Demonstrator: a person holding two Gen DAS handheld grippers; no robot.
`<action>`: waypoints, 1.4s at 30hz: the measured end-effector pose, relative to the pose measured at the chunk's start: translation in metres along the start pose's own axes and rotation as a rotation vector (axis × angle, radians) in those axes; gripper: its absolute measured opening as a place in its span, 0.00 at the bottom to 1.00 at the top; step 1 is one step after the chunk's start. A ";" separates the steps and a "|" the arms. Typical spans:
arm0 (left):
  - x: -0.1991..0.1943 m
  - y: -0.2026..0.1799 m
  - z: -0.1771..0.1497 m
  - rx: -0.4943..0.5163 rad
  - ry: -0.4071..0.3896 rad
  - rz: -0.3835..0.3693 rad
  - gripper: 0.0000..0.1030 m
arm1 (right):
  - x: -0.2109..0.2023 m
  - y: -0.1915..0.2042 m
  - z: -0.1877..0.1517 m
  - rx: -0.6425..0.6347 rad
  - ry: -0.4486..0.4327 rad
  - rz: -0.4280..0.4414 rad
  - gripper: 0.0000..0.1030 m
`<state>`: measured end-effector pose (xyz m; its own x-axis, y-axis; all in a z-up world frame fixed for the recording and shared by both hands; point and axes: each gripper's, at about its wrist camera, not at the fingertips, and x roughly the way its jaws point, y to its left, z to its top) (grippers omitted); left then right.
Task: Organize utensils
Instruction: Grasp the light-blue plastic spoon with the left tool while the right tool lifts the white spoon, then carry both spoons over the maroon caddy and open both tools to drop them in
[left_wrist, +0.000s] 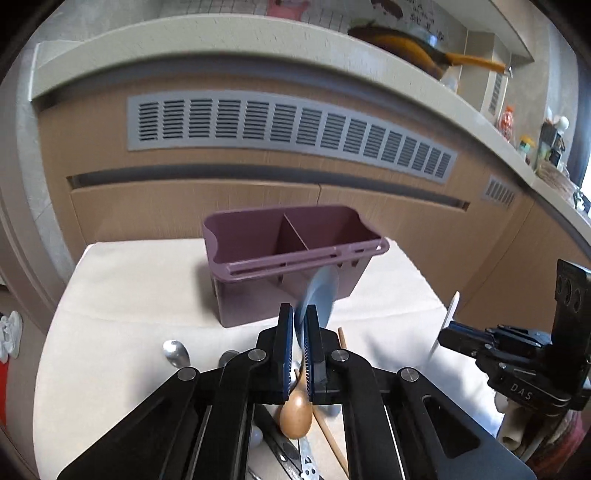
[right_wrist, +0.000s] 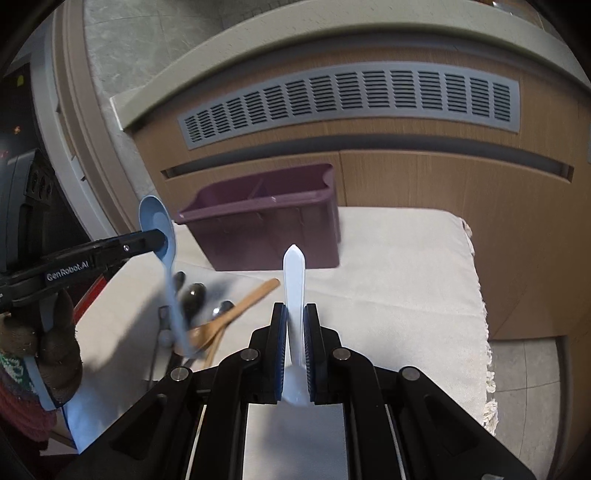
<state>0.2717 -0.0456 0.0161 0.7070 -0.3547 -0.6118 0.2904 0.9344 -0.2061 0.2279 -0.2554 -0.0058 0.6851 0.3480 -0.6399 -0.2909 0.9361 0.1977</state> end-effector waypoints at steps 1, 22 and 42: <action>-0.005 0.007 0.005 0.000 -0.005 -0.001 0.05 | -0.003 0.002 0.000 -0.003 -0.004 0.005 0.09; -0.092 -0.003 0.101 0.103 -0.346 0.060 0.05 | -0.061 0.046 0.125 -0.172 -0.319 -0.045 0.09; 0.038 0.044 0.091 0.043 -0.158 -0.021 0.38 | 0.065 0.020 0.118 -0.138 -0.128 -0.122 0.24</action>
<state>0.3699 -0.0203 0.0532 0.7919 -0.3782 -0.4794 0.3315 0.9256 -0.1826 0.3454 -0.2080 0.0448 0.7976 0.2446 -0.5514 -0.2834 0.9589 0.0154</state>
